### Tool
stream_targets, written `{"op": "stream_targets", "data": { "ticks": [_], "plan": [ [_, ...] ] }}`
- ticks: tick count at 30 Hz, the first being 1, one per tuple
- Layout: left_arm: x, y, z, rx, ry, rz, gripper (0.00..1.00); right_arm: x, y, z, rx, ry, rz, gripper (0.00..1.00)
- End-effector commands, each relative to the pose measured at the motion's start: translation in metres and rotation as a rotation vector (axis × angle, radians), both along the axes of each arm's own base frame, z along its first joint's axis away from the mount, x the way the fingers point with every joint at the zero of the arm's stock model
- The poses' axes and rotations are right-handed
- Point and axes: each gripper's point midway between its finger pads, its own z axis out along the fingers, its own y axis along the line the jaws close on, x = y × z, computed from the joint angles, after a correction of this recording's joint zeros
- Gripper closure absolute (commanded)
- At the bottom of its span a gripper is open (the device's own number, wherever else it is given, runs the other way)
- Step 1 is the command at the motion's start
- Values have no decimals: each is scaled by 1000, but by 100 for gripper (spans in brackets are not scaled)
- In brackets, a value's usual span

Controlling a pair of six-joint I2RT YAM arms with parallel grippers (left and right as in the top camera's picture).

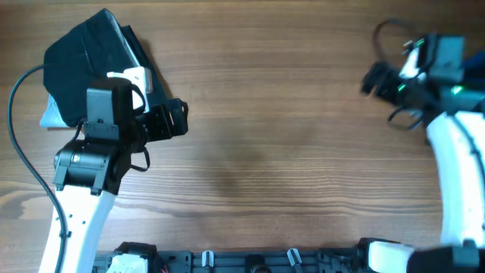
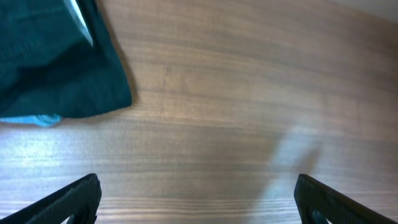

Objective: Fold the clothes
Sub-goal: 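Reach the right gripper to the dark blue pants pile and grasp, then drag the dark blue pants leftward to the table center with right gripper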

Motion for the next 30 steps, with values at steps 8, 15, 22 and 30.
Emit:
{"op": "stream_targets", "data": {
  "ticks": [8, 15, 22, 30],
  "plan": [
    [0, -1, 5, -23, -2, 0, 0, 23, -209, -88, -83, 45, -513, 14],
    [1, -1, 3, -22, 5, 0, 0, 42, -253, -133, -118, 7, -547, 14],
    [4, -4, -5, -26, 34, -3, 0, 60, -266, -171, -136, -17, -536, 12],
    [6, -8, -14, -21, 62, -16, 0, 52, -272, -161, -175, -6, -572, 96]
  ]
}}
